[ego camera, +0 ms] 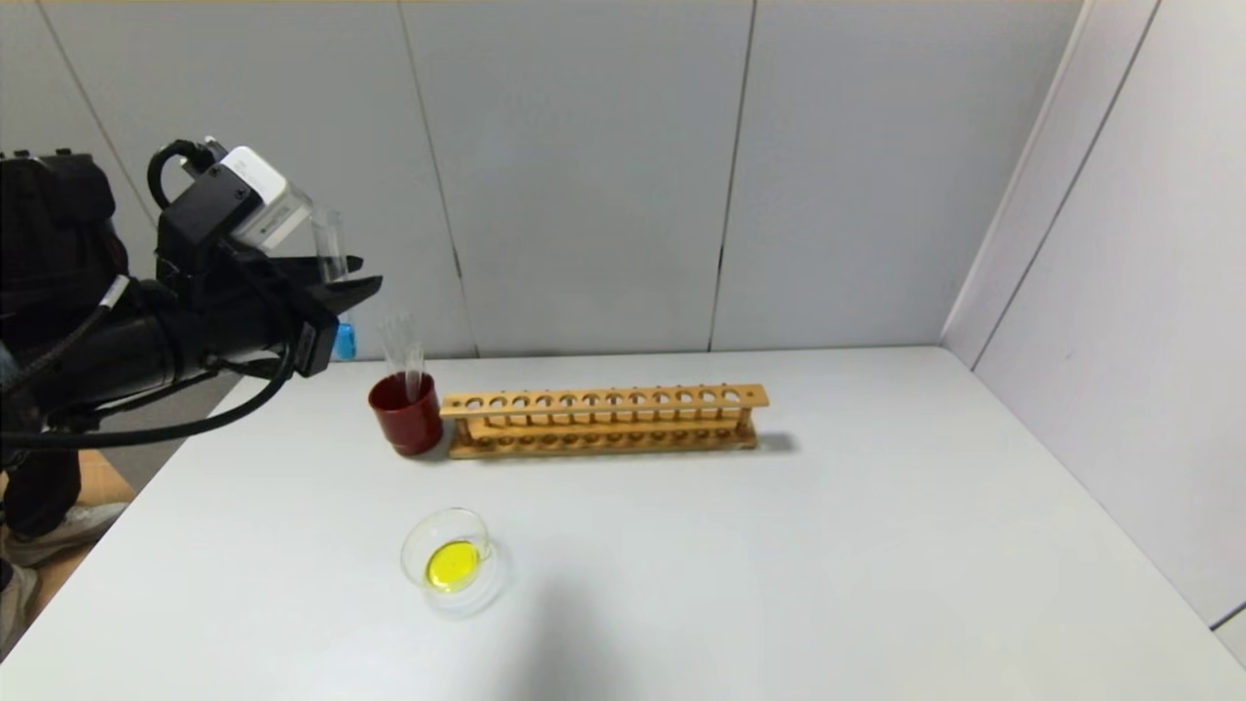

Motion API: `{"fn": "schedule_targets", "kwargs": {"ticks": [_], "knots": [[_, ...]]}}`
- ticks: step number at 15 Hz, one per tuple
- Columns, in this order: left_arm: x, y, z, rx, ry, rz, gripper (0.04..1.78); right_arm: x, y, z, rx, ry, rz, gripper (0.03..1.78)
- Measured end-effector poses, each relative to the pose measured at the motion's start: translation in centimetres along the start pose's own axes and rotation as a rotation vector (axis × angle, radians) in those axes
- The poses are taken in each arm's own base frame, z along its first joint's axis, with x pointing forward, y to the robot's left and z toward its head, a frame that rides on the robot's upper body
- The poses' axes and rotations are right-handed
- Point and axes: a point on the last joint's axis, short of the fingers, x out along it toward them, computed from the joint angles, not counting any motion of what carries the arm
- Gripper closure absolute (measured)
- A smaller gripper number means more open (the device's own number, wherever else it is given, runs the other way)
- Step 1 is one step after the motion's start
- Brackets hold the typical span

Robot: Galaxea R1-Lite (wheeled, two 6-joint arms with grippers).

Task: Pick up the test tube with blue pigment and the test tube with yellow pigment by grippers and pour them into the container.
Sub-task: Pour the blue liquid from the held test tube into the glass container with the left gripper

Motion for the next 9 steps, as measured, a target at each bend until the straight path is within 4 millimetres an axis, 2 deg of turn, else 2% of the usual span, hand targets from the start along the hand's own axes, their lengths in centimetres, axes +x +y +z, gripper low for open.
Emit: {"fn": "schedule_targets", "kwargs": {"ticks": [3, 5, 9], "knots": [[-1.9, -1.4, -1.7, 0.025, 0.024, -0.071, 1.48, 0.0, 0.0, 0.0, 0.000, 0.000, 0.000, 0.06], [-2.8, -1.6, -2.9, 0.082, 0.036, -0.105, 1.48, 0.0, 0.0, 0.0, 0.000, 0.000, 0.000, 0.06], [-3.3, -1.7, -5.0, 0.099, 0.045, -0.201, 1.48, 0.0, 0.0, 0.0, 0.000, 0.000, 0.000, 0.06]]}}
